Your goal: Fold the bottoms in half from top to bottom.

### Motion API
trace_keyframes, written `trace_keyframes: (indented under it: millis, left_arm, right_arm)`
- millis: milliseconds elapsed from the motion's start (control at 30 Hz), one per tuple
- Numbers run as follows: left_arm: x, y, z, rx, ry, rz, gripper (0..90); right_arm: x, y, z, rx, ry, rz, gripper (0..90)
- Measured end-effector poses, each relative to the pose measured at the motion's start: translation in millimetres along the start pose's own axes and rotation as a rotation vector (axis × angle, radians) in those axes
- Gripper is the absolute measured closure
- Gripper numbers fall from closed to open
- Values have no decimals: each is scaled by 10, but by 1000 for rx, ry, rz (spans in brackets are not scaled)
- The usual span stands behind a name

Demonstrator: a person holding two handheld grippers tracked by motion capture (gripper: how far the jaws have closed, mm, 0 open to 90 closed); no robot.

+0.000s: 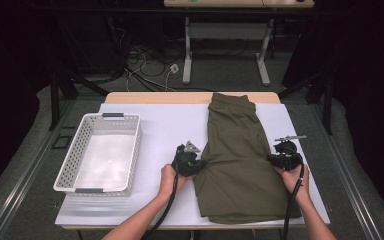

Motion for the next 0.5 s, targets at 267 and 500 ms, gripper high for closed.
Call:
trace_keyframes:
  millis: [267, 500]
  left_arm:
    - [192, 108, 24, 15, -5, -12, 851]
    - [387, 189, 109, 30, 4, -54, 851]
  right_arm:
    - [-28, 142, -22, 5, -1, -35, 873]
    - [-68, 350, -60, 43, 5, -76, 873]
Point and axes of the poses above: each handheld gripper's, and its own axes: x roughly backward along the jaws, z roughly out of its underside, y roughly to its left, the point moved 2 cm from there along -x, roughly forward along the jaws
